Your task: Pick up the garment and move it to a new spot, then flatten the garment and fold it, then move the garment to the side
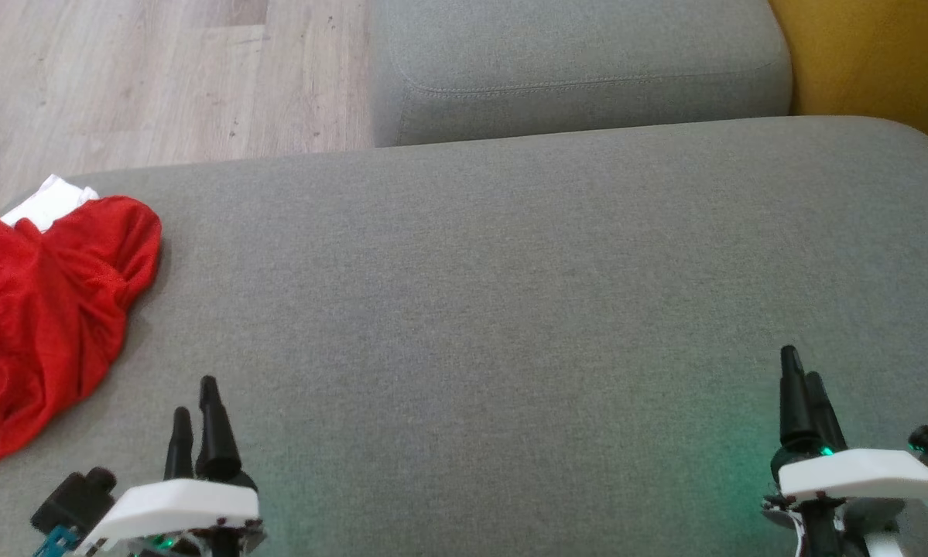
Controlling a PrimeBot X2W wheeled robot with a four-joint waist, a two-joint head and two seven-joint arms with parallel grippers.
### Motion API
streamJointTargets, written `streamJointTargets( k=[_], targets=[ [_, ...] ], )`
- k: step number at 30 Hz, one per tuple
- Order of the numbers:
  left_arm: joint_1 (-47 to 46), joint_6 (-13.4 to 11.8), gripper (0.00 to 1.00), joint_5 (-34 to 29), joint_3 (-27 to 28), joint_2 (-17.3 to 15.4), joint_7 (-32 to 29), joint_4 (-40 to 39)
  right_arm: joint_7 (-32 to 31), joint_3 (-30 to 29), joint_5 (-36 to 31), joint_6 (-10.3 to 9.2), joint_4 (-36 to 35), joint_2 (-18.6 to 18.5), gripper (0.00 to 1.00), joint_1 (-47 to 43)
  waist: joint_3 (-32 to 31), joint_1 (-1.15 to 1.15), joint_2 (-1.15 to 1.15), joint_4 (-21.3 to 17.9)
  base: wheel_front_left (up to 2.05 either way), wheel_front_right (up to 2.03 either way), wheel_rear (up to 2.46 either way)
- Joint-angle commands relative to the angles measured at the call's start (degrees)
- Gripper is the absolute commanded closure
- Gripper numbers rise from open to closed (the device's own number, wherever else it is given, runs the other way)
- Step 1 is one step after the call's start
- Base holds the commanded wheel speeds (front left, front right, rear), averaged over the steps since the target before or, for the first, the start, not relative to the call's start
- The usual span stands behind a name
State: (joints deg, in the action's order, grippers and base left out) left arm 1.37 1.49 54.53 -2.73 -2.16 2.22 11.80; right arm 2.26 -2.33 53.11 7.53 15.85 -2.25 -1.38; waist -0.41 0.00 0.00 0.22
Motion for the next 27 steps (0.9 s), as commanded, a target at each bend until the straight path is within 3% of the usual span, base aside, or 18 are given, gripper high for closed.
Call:
streamJointTargets(
  k=[1, 27],
  targets=[
    [-1.8, -0.4, 0.00, -2.8, 0.0, -0.5, 1.0, -2.5, 1.0, 1.0, -2.6, -0.02, -2.4, -0.3, 0.00, 2.5, -0.1, 0.00, 0.00, 0.0, 0.00, 0.00, 0.00],
    [-1.2, -2.1, 0.00, -21.9, -3.2, -0.6, 5.4, -3.9, 5.4, 3.9, -22.3, -0.03, -3.9, -0.4, 0.00, 2.2, -0.5, 0.00, 0.00, 0.4, 0.00, 0.00, 0.00]
  ],
)
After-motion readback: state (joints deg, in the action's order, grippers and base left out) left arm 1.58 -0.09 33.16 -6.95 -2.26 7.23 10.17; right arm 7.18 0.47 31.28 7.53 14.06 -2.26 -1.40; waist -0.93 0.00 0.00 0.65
